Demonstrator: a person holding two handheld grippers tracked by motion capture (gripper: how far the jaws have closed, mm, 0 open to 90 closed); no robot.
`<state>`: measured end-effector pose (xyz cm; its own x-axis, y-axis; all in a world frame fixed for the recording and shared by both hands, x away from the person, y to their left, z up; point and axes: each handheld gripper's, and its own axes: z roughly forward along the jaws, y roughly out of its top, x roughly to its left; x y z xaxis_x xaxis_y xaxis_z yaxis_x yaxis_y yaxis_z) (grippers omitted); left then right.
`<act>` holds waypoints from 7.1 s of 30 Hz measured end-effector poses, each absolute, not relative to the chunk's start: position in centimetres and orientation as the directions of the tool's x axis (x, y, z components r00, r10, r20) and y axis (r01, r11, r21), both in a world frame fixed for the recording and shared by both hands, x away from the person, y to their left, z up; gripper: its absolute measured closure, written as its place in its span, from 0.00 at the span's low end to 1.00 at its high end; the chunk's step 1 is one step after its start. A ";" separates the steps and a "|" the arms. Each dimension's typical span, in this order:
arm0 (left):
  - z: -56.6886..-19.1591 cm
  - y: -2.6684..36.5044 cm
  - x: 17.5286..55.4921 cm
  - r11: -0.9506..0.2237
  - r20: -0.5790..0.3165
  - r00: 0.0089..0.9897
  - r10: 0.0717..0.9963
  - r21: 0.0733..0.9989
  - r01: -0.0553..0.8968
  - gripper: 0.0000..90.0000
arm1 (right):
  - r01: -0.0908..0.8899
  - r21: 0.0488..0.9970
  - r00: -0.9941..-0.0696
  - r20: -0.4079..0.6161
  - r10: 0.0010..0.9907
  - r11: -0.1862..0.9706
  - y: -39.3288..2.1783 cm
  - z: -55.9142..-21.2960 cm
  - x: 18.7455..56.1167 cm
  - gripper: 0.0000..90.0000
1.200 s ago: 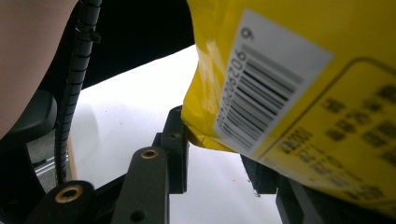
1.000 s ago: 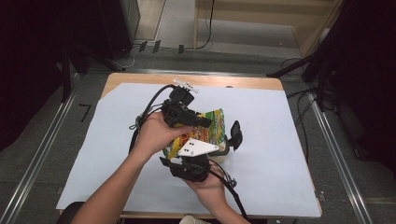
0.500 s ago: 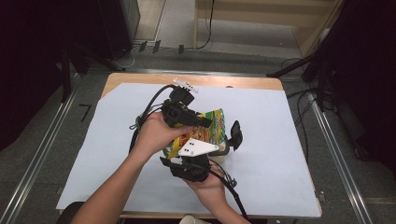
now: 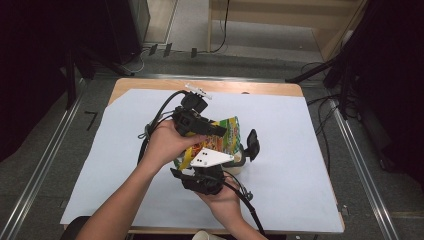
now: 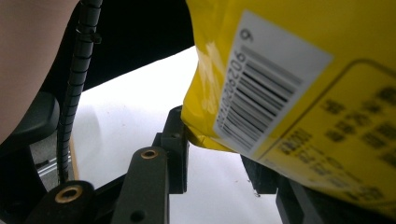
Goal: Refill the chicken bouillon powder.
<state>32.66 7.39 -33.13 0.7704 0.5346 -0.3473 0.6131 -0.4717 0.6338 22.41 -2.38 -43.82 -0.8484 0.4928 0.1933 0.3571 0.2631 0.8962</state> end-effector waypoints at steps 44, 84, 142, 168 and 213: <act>-32.7 7.8 33.2 -0.455 -0.330 0.761 0.559 0.645 0.614 0.79 | 0.362 0.890 -0.853 0.196 0.483 0.278 -2.0 -43.3 23.4 0.73; -33.3 7.5 33.5 -0.464 -0.353 0.756 0.551 0.623 0.630 0.79 | 0.378 0.875 -0.853 0.201 0.482 0.304 -2.3 -43.5 23.6 0.73; -33.5 7.8 33.6 -0.467 -0.400 0.747 0.531 0.597 0.652 0.78 | 0.352 0.879 -0.868 0.177 0.464 0.323 -2.3 -43.7 23.1 0.73; -34.4 7.5 33.6 -0.519 -0.409 0.746 0.526 0.540 0.662 0.81 | 0.344 0.870 -0.881 0.168 0.443 0.354 -1.8 -45.7 22.8 0.65; -34.6 7.9 33.6 -0.557 -0.394 0.778 0.490 0.545 0.627 0.96 | 0.391 0.837 -0.868 0.198 0.455 0.382 -1.4 -47.9 23.0 0.56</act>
